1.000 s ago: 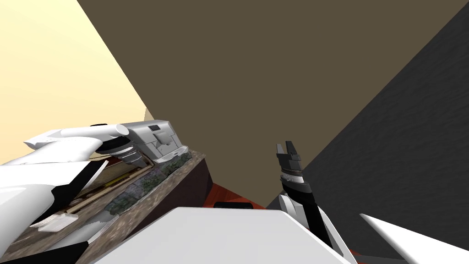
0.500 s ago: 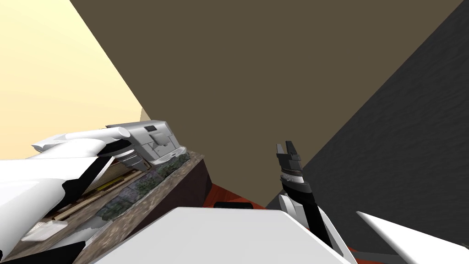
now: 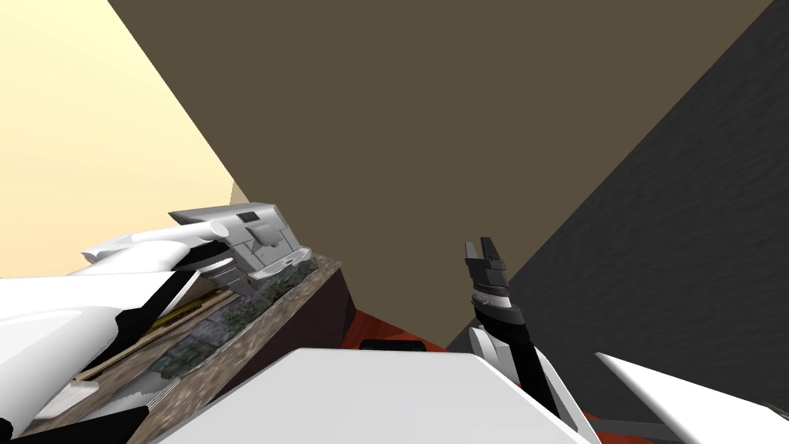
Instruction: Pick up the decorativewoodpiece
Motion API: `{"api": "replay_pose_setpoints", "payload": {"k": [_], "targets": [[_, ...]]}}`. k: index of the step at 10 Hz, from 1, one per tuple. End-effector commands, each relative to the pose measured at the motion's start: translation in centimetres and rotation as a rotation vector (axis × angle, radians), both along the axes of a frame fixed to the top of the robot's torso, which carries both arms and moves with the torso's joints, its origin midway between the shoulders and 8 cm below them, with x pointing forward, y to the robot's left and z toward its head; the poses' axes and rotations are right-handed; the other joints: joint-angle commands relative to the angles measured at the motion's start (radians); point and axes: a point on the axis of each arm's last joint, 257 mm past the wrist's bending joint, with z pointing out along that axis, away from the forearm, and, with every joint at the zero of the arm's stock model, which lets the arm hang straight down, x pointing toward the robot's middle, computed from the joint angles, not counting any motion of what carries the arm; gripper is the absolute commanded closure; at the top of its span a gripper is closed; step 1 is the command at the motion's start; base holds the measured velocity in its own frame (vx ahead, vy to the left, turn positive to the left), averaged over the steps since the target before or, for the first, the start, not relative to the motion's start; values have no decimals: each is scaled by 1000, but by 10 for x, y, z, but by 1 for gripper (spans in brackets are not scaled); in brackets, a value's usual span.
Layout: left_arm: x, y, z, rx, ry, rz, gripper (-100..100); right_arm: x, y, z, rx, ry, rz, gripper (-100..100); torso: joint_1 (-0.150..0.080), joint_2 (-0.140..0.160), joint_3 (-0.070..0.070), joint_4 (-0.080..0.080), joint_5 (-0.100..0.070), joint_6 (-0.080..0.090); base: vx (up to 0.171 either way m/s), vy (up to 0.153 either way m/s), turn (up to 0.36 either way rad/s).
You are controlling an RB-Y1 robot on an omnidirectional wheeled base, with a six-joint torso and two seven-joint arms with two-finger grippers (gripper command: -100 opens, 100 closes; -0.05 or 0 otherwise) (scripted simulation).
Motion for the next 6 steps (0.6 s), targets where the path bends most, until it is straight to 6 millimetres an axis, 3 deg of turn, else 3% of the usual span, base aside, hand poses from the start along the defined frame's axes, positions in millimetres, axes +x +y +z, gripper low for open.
{"api": "replay_pose_setpoints", "payload": {"k": [1, 2, 3, 4, 6], "targets": [[-3, 0, -5, -7, 6, 4, -100, 0, 0, 0, 0, 0, 0, 0, 0, 0, 0, 0, 0, 0, 0, 0, 0], [-2, 0, -3, -3, 4, 1, -100, 0, 0, 0, 0, 0, 0, 0, 0, 0, 0, 0, 0, 0, 0, 0, 0], [-2, 0, -3, -3, 4, 0, 0, 0, 0, 0, 0, 0, 0, 0, 0, 1, 0, 0, 0, 0, 0, 0, 0], [1, -3, -18, -3, 4, -4, -100, 0, 0, 0, 0, 0, 0, 0, 0, 1, 0, 0, 0, 0, 1, 1, 32], [1, -2, -16, -2, 5, -7, -100, 0, 0, 0, 0, 0, 0, 0, 0, 1, 0, 0, 0, 0, 1, 0, 5]]}}
